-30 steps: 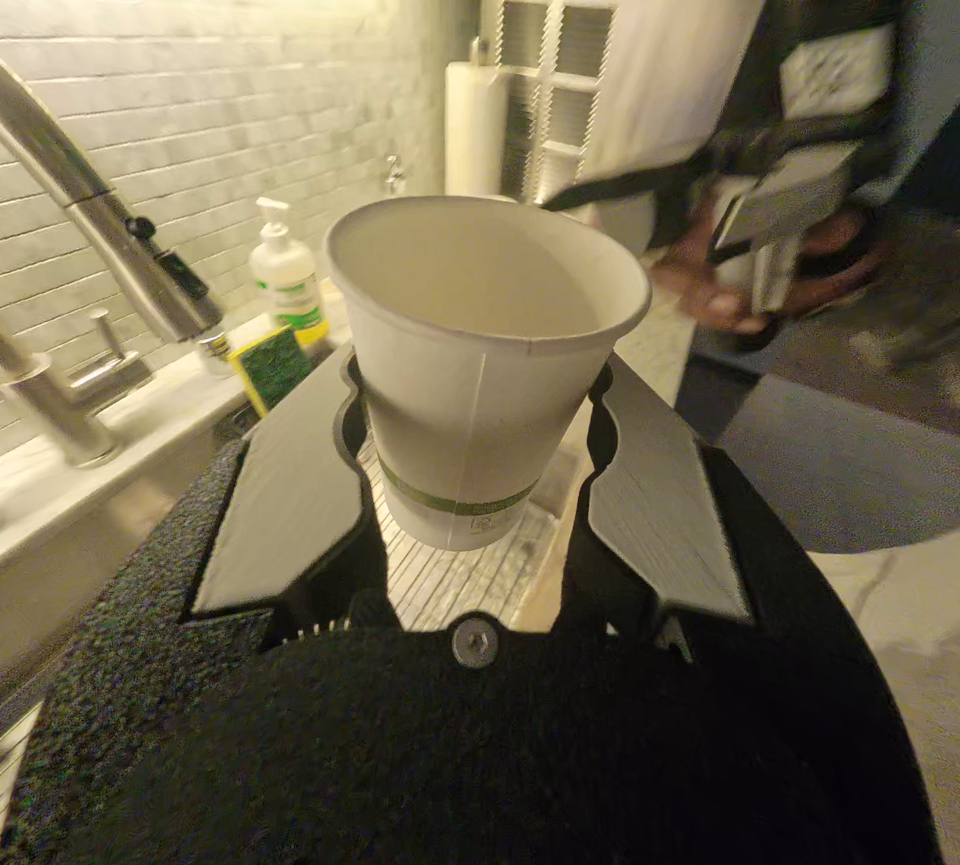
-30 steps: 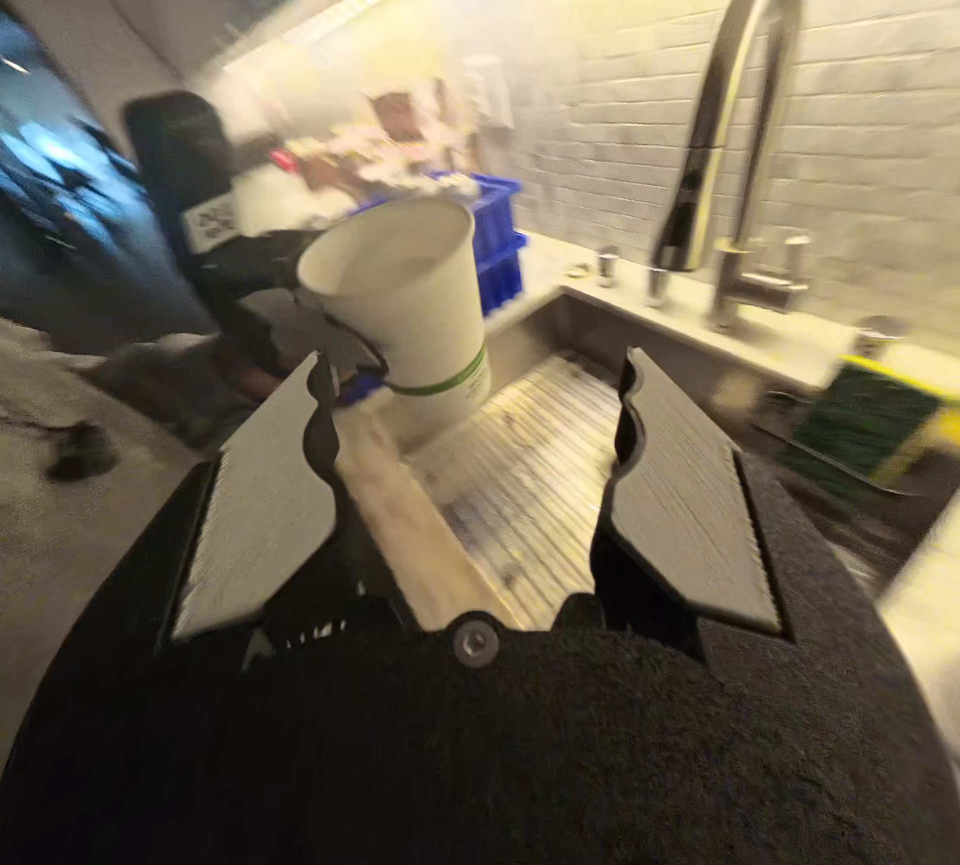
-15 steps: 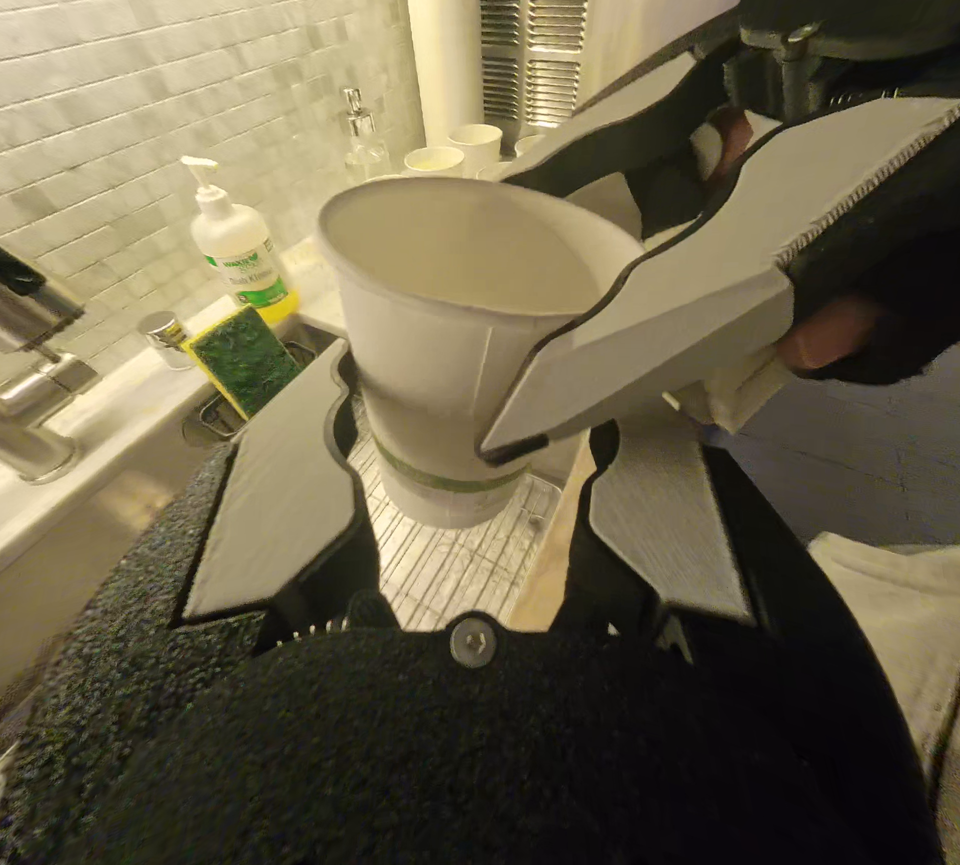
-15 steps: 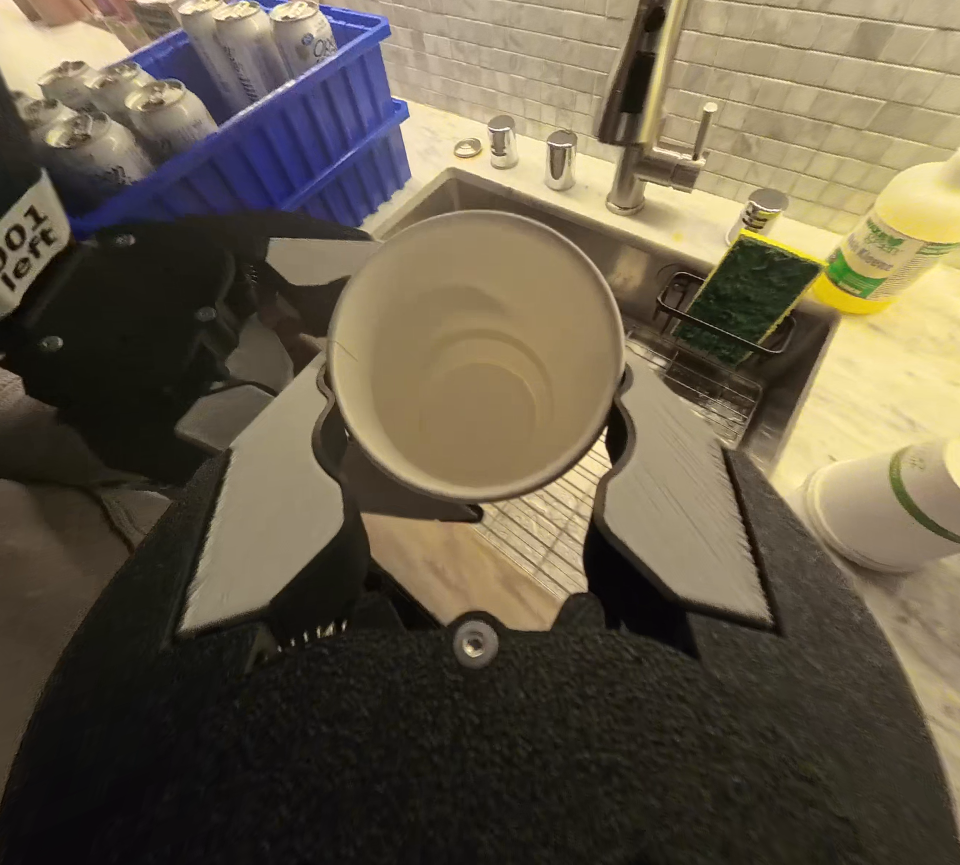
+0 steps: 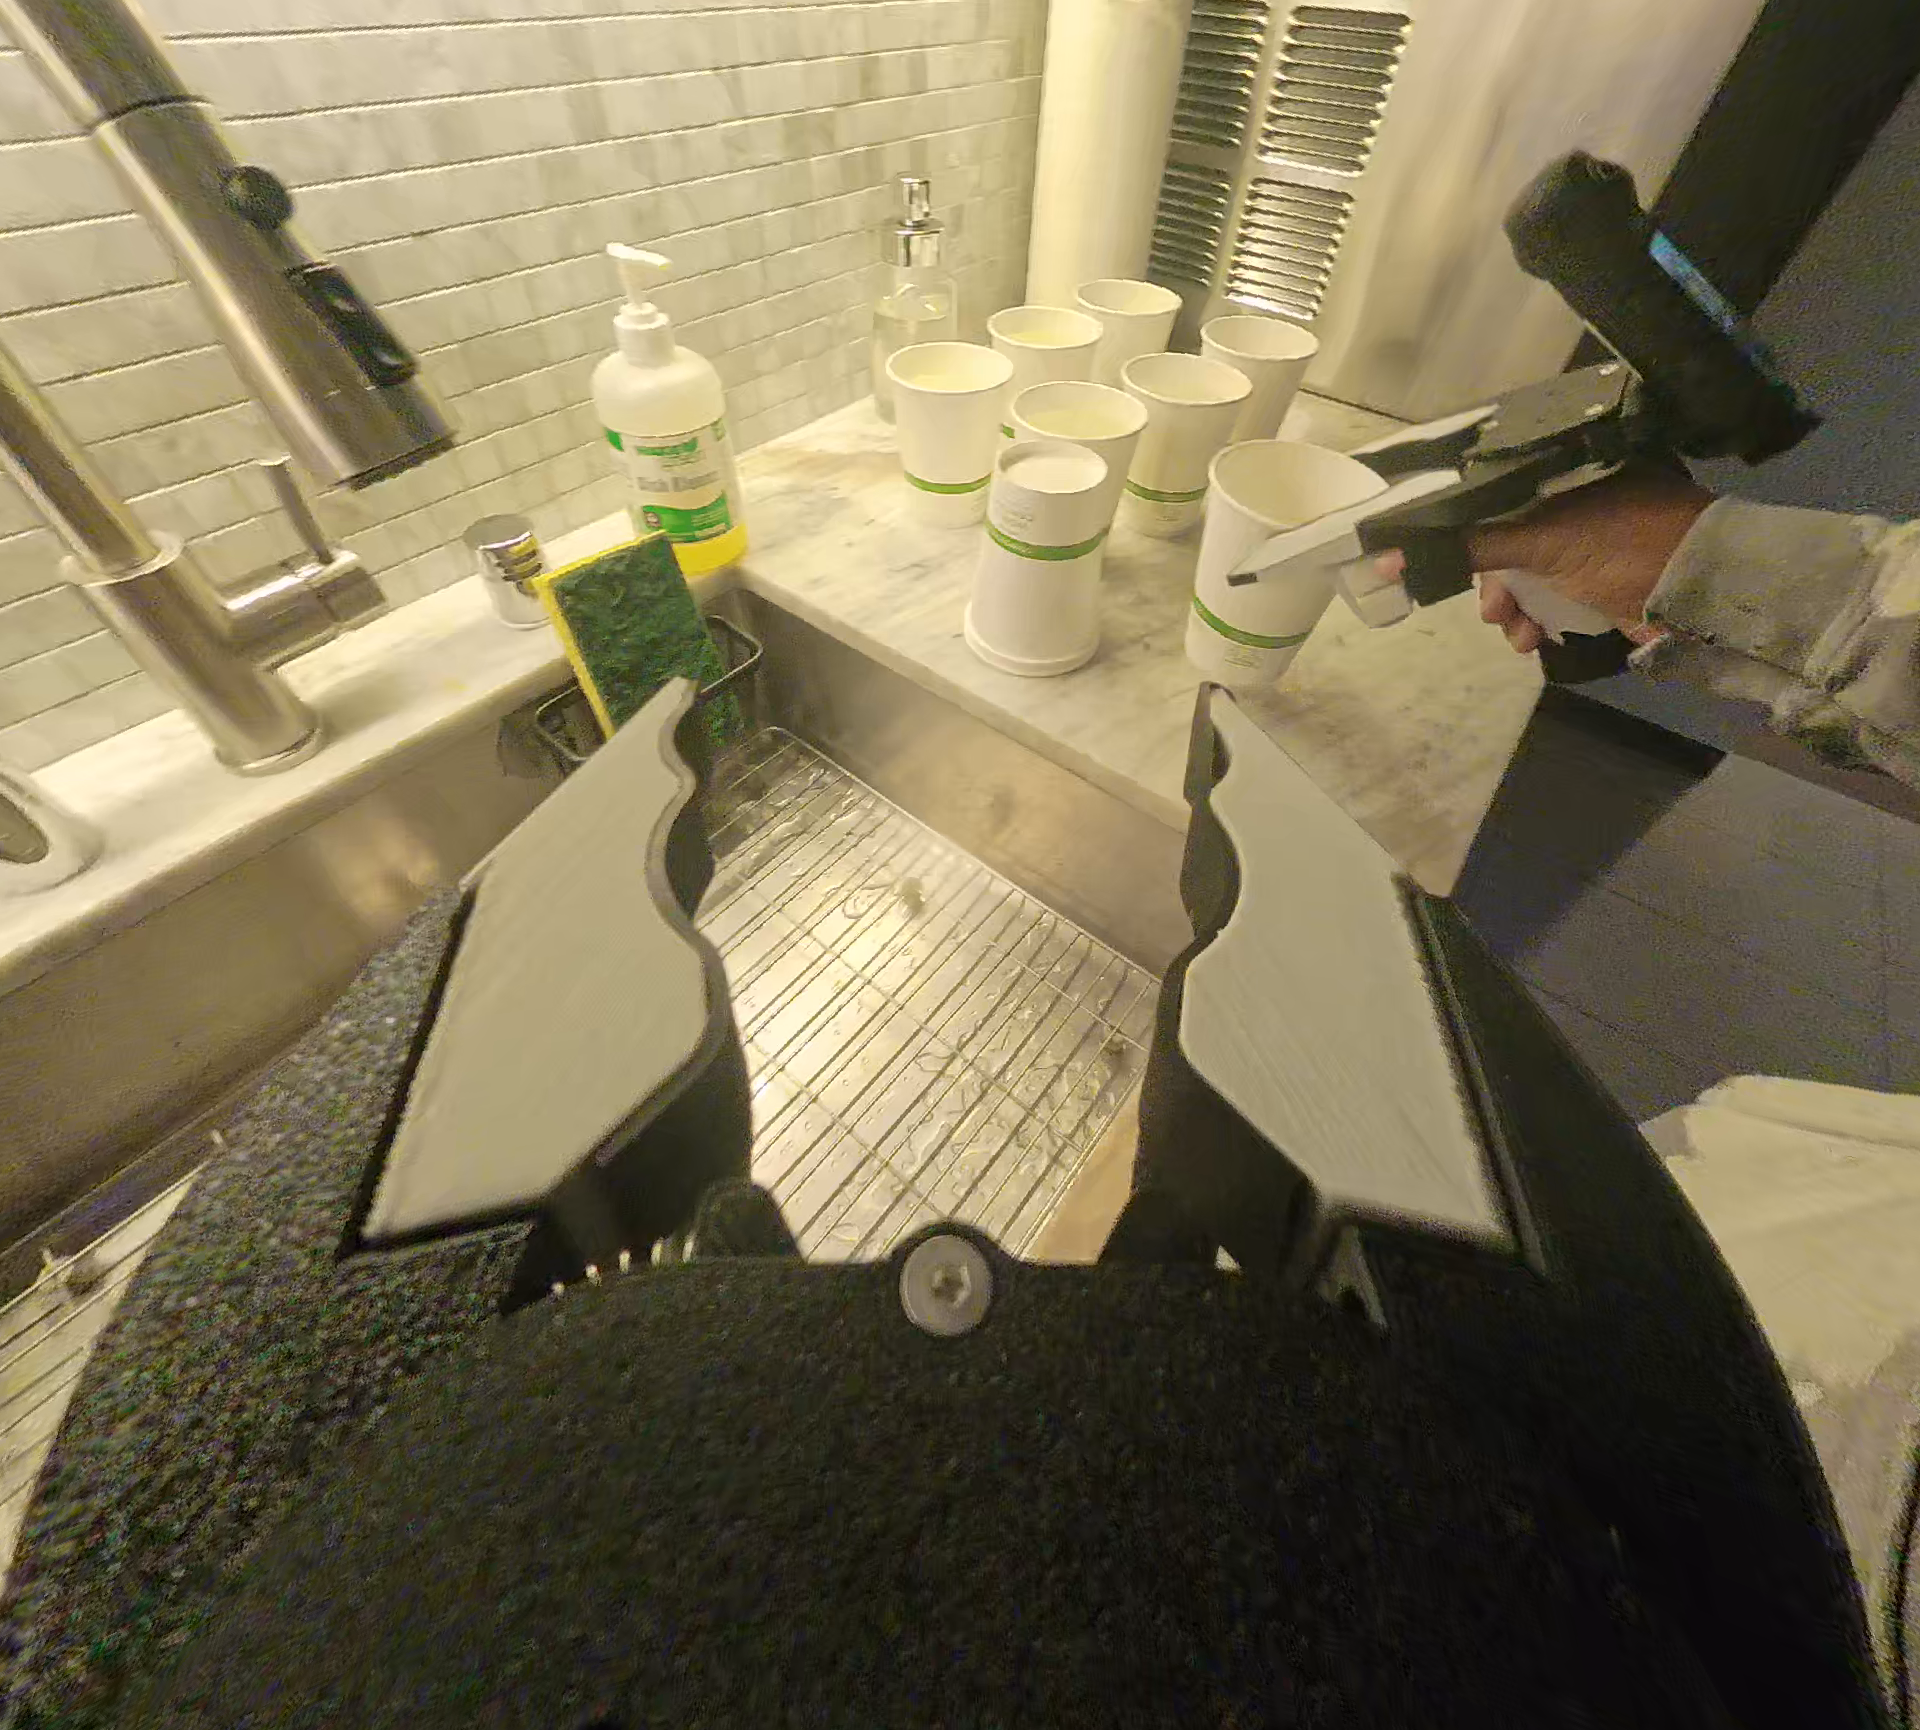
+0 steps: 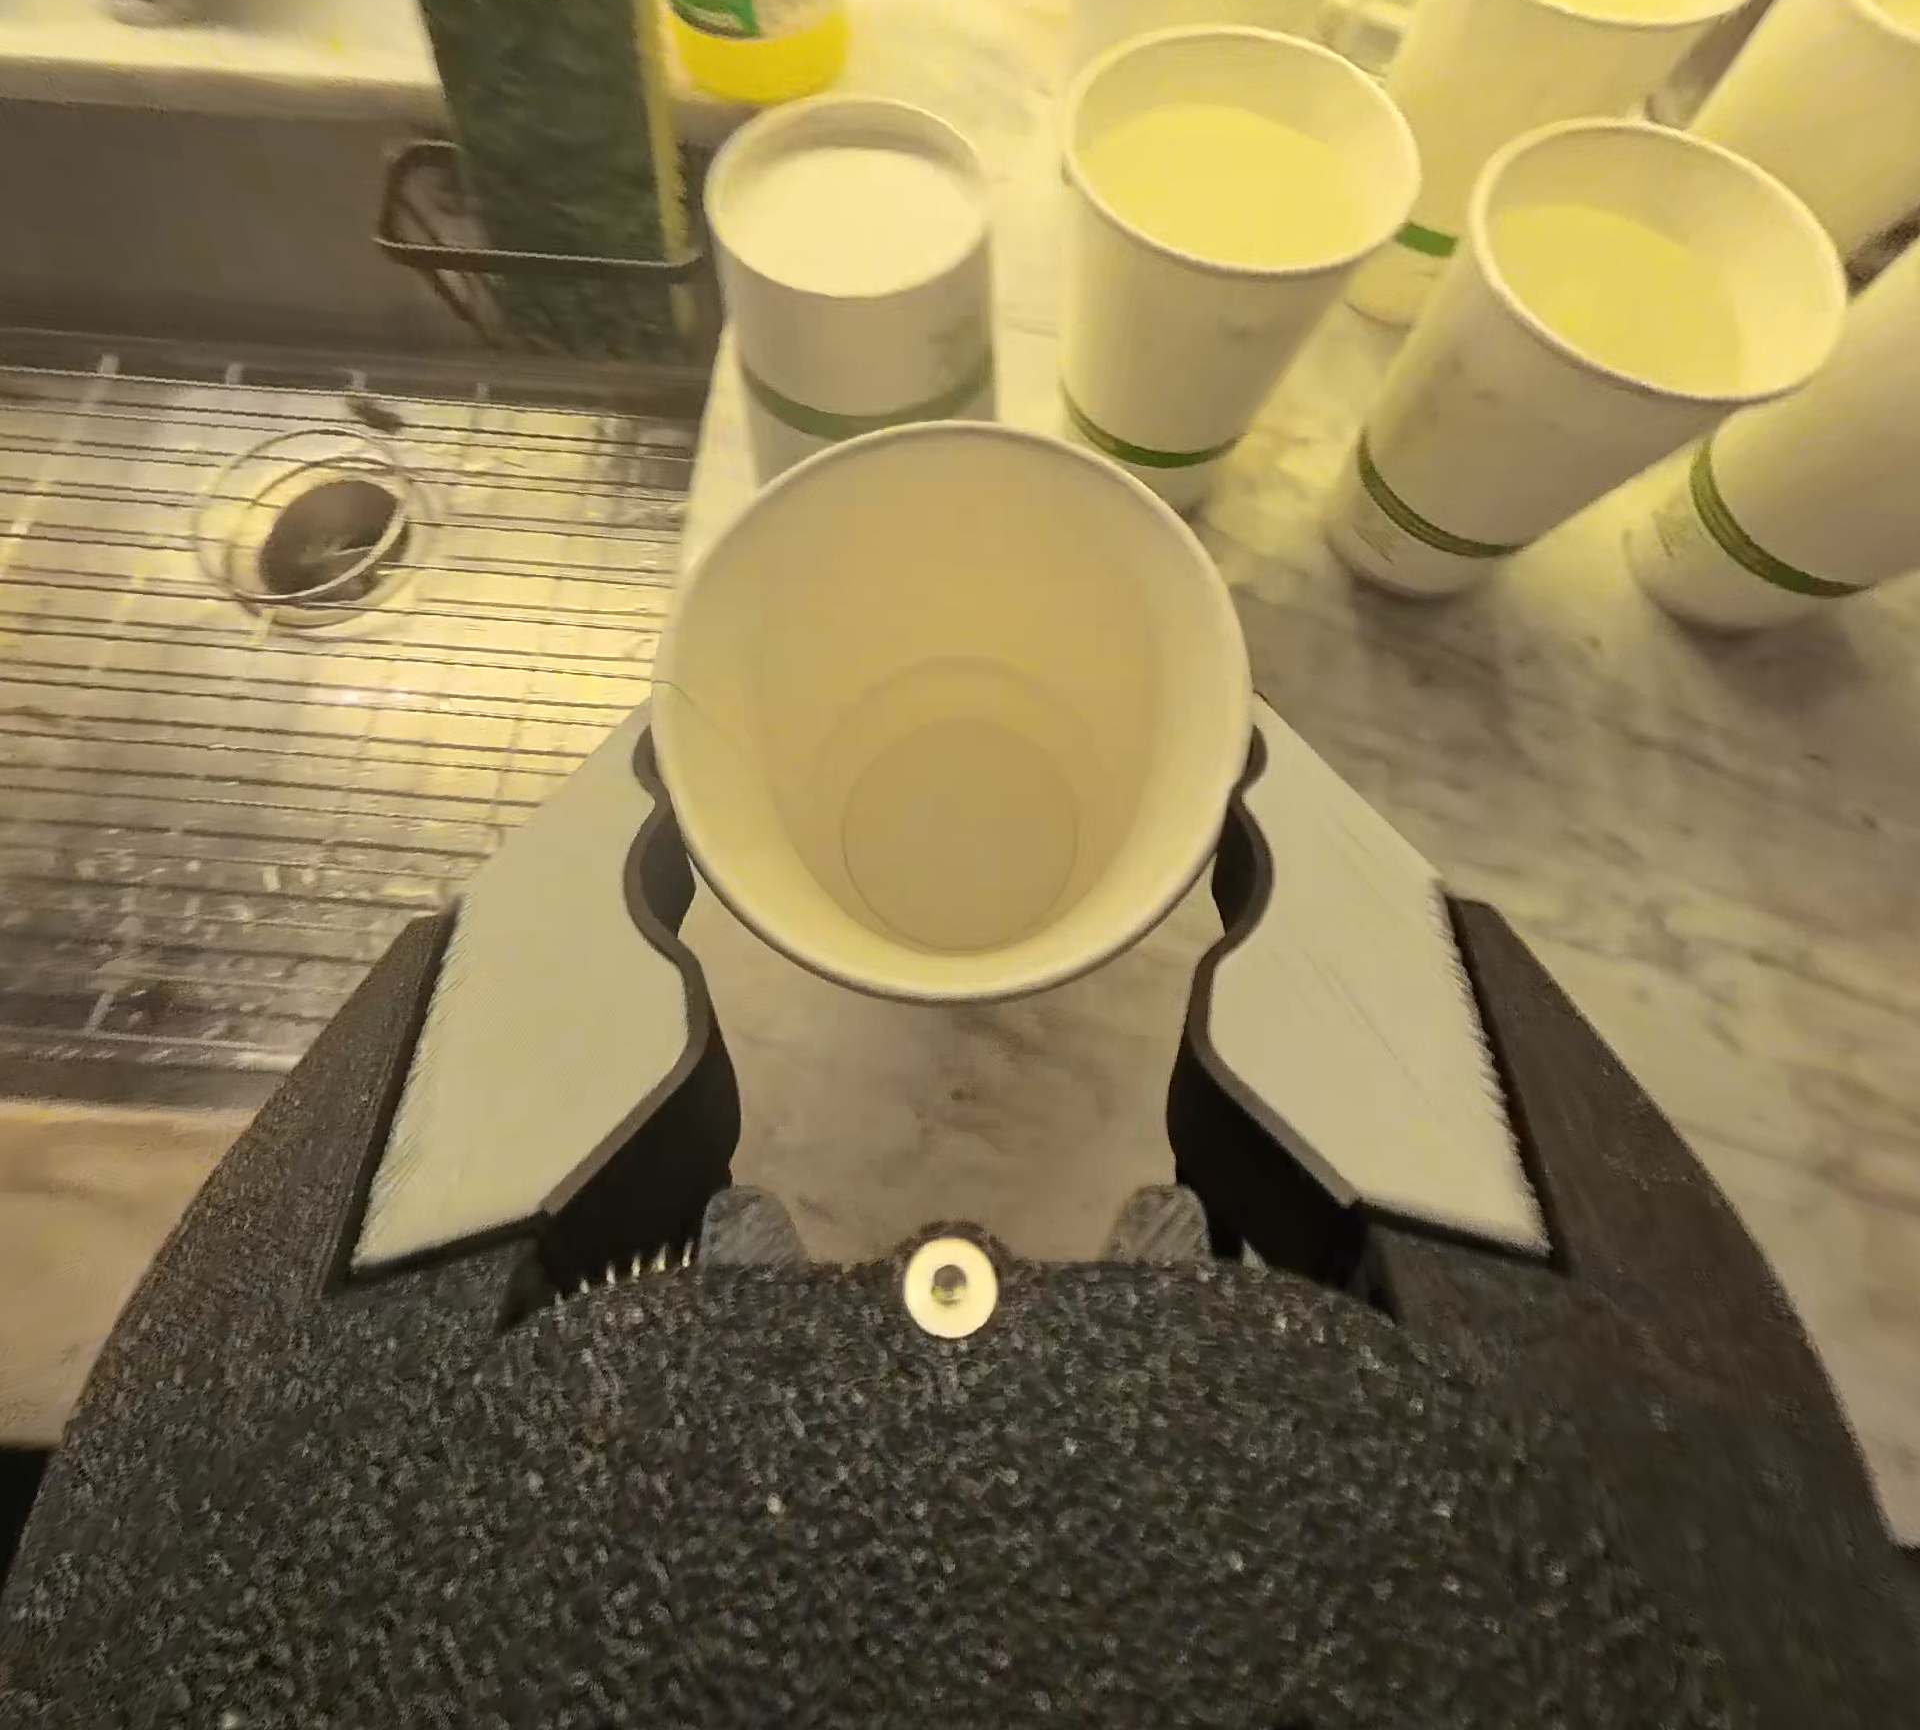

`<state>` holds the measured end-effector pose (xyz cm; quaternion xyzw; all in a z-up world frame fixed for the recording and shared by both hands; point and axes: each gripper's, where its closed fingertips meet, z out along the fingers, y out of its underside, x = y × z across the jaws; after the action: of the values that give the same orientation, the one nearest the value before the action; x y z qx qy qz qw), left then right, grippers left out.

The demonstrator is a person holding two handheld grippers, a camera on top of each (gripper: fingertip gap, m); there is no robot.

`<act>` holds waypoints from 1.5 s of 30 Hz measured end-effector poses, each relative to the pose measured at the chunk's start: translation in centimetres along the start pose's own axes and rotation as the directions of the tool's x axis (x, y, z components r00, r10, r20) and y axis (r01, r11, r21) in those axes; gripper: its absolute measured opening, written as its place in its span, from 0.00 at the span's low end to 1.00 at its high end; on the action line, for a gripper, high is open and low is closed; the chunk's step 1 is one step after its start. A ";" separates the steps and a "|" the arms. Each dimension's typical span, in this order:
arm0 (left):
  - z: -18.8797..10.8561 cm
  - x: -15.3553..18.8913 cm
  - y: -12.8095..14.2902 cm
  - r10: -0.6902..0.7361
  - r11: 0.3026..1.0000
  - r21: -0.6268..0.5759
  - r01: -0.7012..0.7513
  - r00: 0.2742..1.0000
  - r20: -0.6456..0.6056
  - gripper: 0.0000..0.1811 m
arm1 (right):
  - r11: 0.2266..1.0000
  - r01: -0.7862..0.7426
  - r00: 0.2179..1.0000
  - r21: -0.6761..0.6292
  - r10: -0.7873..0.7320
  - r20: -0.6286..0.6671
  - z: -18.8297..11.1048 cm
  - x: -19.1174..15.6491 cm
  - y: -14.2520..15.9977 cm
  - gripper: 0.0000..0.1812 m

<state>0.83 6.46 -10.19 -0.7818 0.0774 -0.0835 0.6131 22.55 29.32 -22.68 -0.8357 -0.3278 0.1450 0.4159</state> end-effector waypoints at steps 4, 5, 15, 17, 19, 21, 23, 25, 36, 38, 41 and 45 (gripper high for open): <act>-0.9 -1.3 0.6 -0.025 1.000 -0.010 0.025 0.998 0.050 0.50 | 0.999 -0.016 0.999 -0.029 0.015 -0.041 1.3 2.0 1.4 0.56; -1.0 -1.5 0.8 -0.034 0.999 -0.015 0.034 0.998 0.055 0.50 | 0.999 -0.024 0.999 -0.041 0.022 -0.036 1.6 2.1 1.7 0.56; -1.2 -2.4 1.6 -0.066 0.997 -0.024 0.068 0.994 0.084 0.49 | 0.997 -0.044 0.999 -0.060 0.042 -0.035 2.3 2.2 2.3 0.57; -1.3 -2.5 1.5 -0.064 0.998 -0.019 0.065 0.994 0.085 0.49 | 0.997 -0.035 0.999 -0.067 0.033 -0.032 2.4 2.2 2.3 0.57; -1.3 -2.5 1.4 -0.060 0.998 -0.017 0.062 0.994 0.087 0.49 | 0.997 -0.025 0.999 -0.073 0.023 -0.031 2.4 2.1 2.3 0.57; -1.4 -2.7 1.3 -0.061 0.998 -0.016 0.062 0.994 0.090 0.49 | 0.997 -0.017 0.999 -0.077 0.015 -0.032 2.4 2.1 2.2 0.57; -1.5 -2.8 1.4 -0.065 0.998 -0.017 0.067 0.994 0.093 0.49 | 0.997 -0.010 0.999 -0.078 0.007 -0.033 2.4 2.0 2.1 0.59; -1.7 -3.1 1.4 -0.069 0.997 -0.015 0.071 0.992 0.101 0.49 | 0.997 -0.019 0.999 -0.077 0.017 -0.033 2.3 2.0 2.0 0.63; -5.9 -8.0 0.4 -0.116 0.993 0.030 0.112 0.964 0.241 0.48 | 0.990 -0.001 0.999 0.141 0.007 -0.039 -5.1 0.1 -4.1 0.65; -7.7 -9.9 -0.1 -0.134 0.991 0.046 0.126 0.949 0.287 0.48 | 0.982 -0.004 1.000 0.190 0.004 -0.001 -6.4 -2.1 -5.4 0.62; -11.0 -13.2 -1.2 -0.162 0.987 0.080 0.142 0.916 0.366 0.47 | 0.970 -0.033 0.996 0.242 0.012 0.088 -7.4 -6.1 -6.3 0.60; -16.8 -18.6 -3.9 -0.170 0.985 0.116 0.130 0.858 0.484 0.46 | 0.962 -0.063 0.979 0.265 0.007 0.205 -7.7 -11.7 -6.3 0.56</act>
<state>-21.03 -4.38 -3.17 -0.7560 -0.1458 0.0678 0.6345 15.15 19.64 -13.30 -0.7577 -0.3306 0.2798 0.4881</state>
